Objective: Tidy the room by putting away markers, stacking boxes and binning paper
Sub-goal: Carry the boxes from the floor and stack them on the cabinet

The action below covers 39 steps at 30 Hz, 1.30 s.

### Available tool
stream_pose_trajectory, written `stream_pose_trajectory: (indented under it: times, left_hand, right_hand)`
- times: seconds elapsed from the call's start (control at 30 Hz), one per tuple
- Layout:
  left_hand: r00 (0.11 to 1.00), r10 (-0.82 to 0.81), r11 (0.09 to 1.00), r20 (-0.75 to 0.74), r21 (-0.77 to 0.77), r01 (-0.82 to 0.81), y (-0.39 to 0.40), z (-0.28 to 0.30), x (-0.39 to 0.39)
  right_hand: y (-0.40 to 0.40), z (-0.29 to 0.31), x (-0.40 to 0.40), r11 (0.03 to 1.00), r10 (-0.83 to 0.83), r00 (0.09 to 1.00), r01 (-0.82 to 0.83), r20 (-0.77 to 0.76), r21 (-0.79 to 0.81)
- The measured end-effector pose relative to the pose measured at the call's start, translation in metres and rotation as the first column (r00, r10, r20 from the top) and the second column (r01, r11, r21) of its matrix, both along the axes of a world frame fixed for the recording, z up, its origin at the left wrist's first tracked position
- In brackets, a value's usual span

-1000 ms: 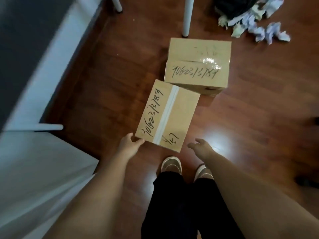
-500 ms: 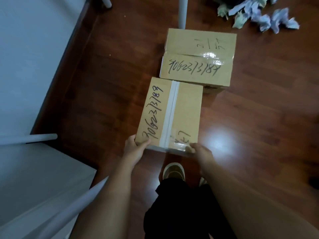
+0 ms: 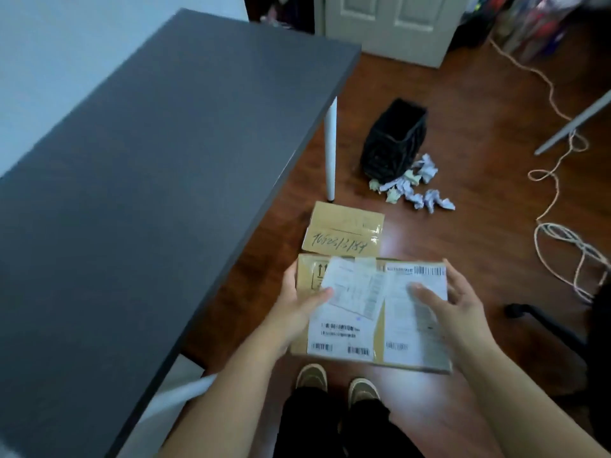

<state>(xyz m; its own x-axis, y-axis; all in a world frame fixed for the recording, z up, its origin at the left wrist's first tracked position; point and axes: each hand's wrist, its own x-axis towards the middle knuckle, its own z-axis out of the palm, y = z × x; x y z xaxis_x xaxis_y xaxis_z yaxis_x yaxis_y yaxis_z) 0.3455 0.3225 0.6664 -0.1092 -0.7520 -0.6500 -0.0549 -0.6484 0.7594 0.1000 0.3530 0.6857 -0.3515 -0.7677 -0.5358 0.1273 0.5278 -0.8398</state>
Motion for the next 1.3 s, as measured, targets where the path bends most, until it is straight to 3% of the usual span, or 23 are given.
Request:
stream_pose_trajectory:
  times: [0.1, 0.2, 0.4, 0.47, 0.6, 0.73, 1.0, 1.2, 1.3]
  left_hand:
    - [0.998, 0.049, 0.978, -0.032, -0.203, -0.054, -0.004, 0.063, -0.013]
    - [0.990, 0.110, 0.898, -0.087, -0.419, -0.137, -0.015, 0.129, -0.011]
    - [0.939, 0.257, 0.570, -0.230, -0.749, -0.339, 0.000, 0.259, 0.041]
    - [0.914, 0.315, 0.461, -0.254, -0.801, -0.382, 0.015, 0.291, 0.074]
    - [0.833, 0.474, 0.312, -0.286, -0.830, -0.462, 0.065, 0.328, 0.167]
    - [0.695, 0.669, 0.167, -0.265, -0.857, -0.488, 0.142, 0.344, 0.283]
    - [0.378, 0.894, -0.052, -0.241, -0.893, -0.446, 0.335, 0.374, 0.494]
    - [0.146, 0.930, -0.239, -0.338, -0.856, -0.459, 0.423, 0.357, 0.576]
    - [-0.040, 0.957, -0.275, -0.286, -0.860, -0.430, 0.455, 0.330, 0.604]
  right_hand:
    - [-0.009, 0.080, -0.010, 0.972, 0.017, 0.994, -0.041, -0.108, -0.232]
    - [-0.018, 0.149, -0.004, 0.884, 0.015, 0.984, -0.096, -0.177, -0.458]
    - [-0.009, 0.257, 0.060, 0.588, 0.079, 0.992, -0.127, -0.099, -0.799]
    - [-0.007, 0.279, 0.095, 0.492, 0.143, 0.988, -0.125, -0.061, -0.862]
    - [0.000, 0.303, 0.193, 0.390, 0.333, 0.942, -0.100, 0.039, -0.915]
    - [0.025, 0.309, 0.328, 0.298, 0.502, 0.862, -0.101, 0.066, -0.949]
    - [0.145, 0.318, 0.596, 0.212, 0.827, 0.558, -0.191, 0.071, -0.958]
    - [0.208, 0.316, 0.719, 0.098, 0.924, 0.381, -0.272, -0.014, -0.957]
    - [0.234, 0.291, 0.758, -0.001, 0.946, 0.303, -0.357, -0.116, -0.934]
